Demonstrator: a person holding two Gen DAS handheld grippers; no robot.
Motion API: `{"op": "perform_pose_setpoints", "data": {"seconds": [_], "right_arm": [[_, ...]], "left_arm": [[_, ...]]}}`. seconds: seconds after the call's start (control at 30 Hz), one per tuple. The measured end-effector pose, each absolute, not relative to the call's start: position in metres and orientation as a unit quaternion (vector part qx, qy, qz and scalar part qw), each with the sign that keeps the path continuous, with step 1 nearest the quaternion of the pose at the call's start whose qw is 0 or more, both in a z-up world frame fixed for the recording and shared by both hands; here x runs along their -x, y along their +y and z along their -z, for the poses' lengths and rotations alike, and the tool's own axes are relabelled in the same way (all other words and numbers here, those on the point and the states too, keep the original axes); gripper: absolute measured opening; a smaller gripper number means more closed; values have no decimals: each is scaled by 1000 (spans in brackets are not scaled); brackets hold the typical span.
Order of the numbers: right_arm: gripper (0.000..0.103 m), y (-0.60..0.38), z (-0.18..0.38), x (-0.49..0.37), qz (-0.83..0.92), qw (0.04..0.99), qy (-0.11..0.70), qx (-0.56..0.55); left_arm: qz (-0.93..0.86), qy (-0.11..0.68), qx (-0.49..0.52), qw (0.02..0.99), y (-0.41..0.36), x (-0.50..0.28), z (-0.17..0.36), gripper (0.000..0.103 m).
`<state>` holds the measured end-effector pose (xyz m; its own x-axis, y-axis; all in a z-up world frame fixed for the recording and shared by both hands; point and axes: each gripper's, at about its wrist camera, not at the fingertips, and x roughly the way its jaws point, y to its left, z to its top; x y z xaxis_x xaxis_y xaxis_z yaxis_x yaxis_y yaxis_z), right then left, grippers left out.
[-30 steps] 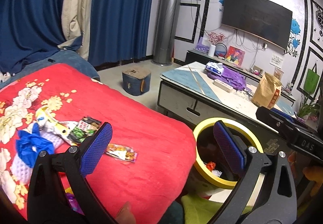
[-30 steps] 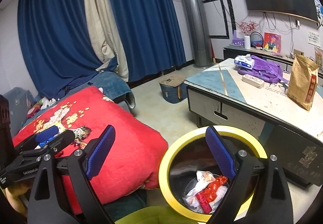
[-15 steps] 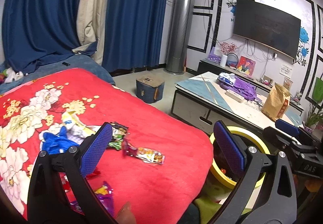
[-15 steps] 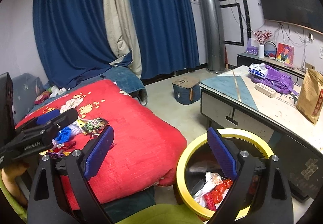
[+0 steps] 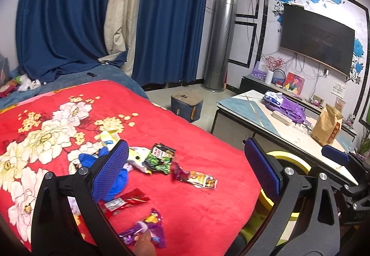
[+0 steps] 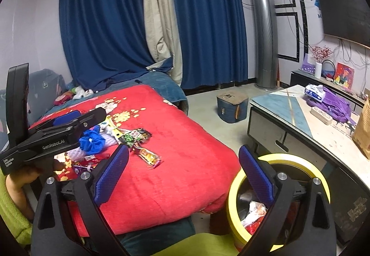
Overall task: Collect trash
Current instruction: 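Move both open tools back toward the remaining wrappers on the bedspread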
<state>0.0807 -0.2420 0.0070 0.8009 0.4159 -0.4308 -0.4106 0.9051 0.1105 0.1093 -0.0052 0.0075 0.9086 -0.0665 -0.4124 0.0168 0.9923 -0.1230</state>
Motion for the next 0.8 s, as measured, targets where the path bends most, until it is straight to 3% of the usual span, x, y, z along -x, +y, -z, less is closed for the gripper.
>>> {"op": "perform_pose_setpoints", "data": {"seconds": [0.8], "right_arm": [[95,-164,-4,-65,-302,923,236,38]], "left_arm": [[-41,193,83,977,60,-95,-14,92]]}}
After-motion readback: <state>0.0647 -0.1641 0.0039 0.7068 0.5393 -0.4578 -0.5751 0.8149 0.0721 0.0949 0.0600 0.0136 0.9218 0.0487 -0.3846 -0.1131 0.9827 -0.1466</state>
